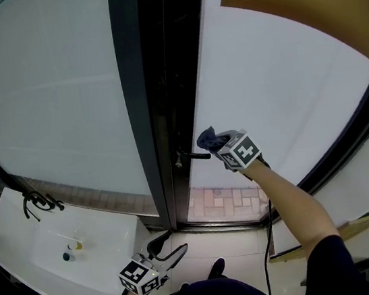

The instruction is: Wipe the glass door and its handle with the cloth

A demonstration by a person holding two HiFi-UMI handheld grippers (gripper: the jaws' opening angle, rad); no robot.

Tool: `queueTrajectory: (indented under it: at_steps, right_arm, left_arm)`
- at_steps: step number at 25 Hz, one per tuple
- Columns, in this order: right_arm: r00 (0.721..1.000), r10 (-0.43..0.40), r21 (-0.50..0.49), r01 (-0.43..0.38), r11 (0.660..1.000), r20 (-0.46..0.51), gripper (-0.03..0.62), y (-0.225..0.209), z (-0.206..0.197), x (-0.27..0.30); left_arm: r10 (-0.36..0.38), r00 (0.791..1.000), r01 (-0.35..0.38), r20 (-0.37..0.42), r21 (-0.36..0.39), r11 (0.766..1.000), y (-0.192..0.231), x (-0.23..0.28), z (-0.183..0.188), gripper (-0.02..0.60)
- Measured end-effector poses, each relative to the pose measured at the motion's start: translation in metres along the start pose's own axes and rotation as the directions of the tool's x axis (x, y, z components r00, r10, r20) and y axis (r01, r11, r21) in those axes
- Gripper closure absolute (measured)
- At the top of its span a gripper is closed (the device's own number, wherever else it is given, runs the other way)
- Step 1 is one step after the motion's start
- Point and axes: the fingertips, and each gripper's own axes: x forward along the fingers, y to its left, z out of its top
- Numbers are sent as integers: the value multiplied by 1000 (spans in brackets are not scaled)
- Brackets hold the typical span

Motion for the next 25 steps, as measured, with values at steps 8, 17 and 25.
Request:
queueTrajectory:
  at_steps: [8,17,25]
  right_arm:
    - [989,103,-183,-82,980,110,468,70,71,21]
    - [999,-22,-485,42,874,47,469,87,57,39]
    - [995,-96,-515,96,852,27,470,60,16,11]
  left_arm:
    - [20,1000,-20,-1,-3,1000,-1,-6,-7,337]
    - [27,1000,-28,-10,-15,1000,-1,-7,-13,339]
    - [-15,1000,15,-13,-5,1000,-5,3,-13,339]
